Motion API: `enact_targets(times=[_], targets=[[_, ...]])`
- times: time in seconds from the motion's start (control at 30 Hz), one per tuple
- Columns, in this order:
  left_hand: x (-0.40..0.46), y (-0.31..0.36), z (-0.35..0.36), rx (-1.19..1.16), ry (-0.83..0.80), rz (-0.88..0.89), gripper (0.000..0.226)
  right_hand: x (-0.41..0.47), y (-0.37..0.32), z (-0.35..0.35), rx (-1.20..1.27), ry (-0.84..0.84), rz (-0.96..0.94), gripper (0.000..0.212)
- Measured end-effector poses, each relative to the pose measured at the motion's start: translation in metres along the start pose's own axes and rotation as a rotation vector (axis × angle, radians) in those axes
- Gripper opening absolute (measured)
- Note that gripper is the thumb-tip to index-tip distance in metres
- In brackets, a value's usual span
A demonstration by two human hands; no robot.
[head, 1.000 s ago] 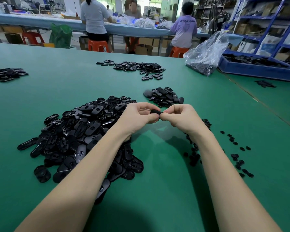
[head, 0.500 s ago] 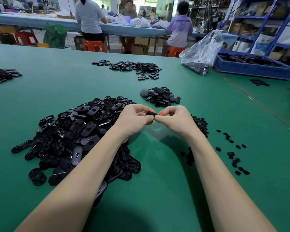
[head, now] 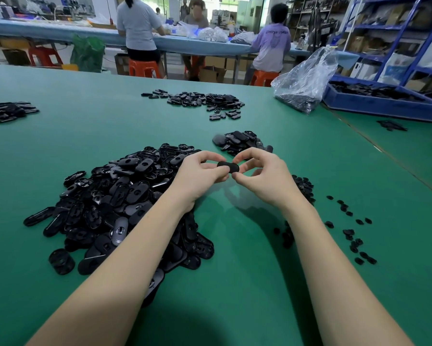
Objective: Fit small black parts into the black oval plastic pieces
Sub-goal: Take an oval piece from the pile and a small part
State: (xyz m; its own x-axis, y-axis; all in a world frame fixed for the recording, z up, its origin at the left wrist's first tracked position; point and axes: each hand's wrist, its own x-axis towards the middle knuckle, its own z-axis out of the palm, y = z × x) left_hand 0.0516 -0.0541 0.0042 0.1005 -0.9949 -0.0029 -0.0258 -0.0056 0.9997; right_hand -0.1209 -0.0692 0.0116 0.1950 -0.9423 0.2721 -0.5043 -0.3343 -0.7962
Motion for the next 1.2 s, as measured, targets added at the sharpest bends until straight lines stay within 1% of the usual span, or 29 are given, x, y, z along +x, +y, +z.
enact_targets(times=[0.07, 0.13, 0.2, 0.27, 0.33, 0.4, 0.5, 0.63, 0.8, 1.0, 1.1, 1.2], targets=[[0.002, -0.002, 0.002, -0.03, -0.003, -0.011, 0.018, 0.001, 0.002, 0.003, -0.069, 0.036, -0.009, 0.017], [0.004, -0.003, 0.003, -0.033, 0.018, -0.013, 0.017, 0.002, 0.006, 0.001, -0.12, 0.071, 0.031, 0.014], [0.005, -0.005, 0.004, 0.045, 0.021, -0.011, 0.015, 0.004, 0.01, -0.005, -0.179, 0.151, 0.091, 0.012], [0.005, -0.007, 0.002, 0.267, -0.053, -0.011, 0.013, 0.008, 0.015, -0.013, -0.244, 0.243, 0.166, 0.012], [0.004, -0.01, 0.001, 0.516, -0.135, 0.011, 0.011, 0.015, 0.019, -0.017, -0.28, 0.29, 0.244, 0.013], [0.005, -0.011, 0.0, 0.605, -0.134, 0.035, 0.011, 0.029, 0.022, -0.019, -0.31, 0.285, 0.288, 0.016], [0.004, -0.01, 0.001, 0.604, -0.11, 0.038, 0.012, 0.056, 0.024, -0.021, -0.378, 0.268, 0.331, 0.025], [0.005, -0.012, 0.001, 0.59, -0.104, 0.027, 0.013, 0.083, 0.028, -0.021, -0.45, 0.208, 0.397, 0.028], [0.005, -0.012, 0.001, 0.592, -0.104, 0.025, 0.014, 0.095, 0.03, -0.014, -0.455, 0.176, 0.413, 0.028], [0.004, -0.011, 0.001, 0.615, -0.104, 0.033, 0.014, 0.081, 0.026, -0.012, -0.426, 0.205, 0.363, 0.021], [0.003, -0.01, 0.002, 0.628, -0.101, 0.04, 0.013, 0.06, 0.02, -0.008, -0.4, 0.178, 0.316, 0.011], [0.001, -0.011, 0.003, 0.645, -0.087, 0.069, 0.014, 0.035, 0.016, 0.002, -0.397, 0.124, 0.225, 0.005]])
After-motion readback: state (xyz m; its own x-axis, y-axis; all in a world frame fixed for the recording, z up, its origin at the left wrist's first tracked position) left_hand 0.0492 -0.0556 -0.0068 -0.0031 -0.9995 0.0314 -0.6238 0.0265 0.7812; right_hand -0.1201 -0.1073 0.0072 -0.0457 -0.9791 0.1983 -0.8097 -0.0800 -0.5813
